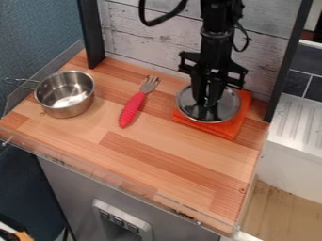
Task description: Remove the pot cover and put it on the orange cloth
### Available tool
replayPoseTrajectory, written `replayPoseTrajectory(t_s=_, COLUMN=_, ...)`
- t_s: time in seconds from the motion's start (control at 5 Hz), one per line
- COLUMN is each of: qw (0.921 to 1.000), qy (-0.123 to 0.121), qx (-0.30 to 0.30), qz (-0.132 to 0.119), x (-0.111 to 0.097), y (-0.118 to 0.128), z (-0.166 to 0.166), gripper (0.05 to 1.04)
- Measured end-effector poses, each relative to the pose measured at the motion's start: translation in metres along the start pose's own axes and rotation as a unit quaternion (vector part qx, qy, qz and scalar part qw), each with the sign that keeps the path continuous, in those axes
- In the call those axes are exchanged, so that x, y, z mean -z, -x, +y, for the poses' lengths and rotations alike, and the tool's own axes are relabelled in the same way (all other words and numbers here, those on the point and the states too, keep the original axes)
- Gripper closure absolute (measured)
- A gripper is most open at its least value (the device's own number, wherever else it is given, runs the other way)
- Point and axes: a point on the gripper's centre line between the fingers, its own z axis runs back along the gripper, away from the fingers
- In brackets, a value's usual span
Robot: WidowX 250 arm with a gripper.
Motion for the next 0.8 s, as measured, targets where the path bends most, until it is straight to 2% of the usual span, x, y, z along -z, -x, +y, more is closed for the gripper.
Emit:
replayPoseTrajectory(t_s=0.2, qw=0.9999, qy=-0.012, qx=0.000, qz=0.011, x=0.0114, y=-0.0023, z=0.0041, gripper=0.800)
replayPoseTrajectory(t_s=0.4, qw=0.9999, qy=-0.011, qx=-0.004, qz=0.012, x=0.0157, y=-0.0038, z=0.0053, gripper=0.739)
replayPoseTrajectory(t_s=0.8, qw=0.9999, qy=-0.001, qx=0.010, qz=0.010, x=0.0156, y=-0.0068, z=0.0032, gripper=0.172)
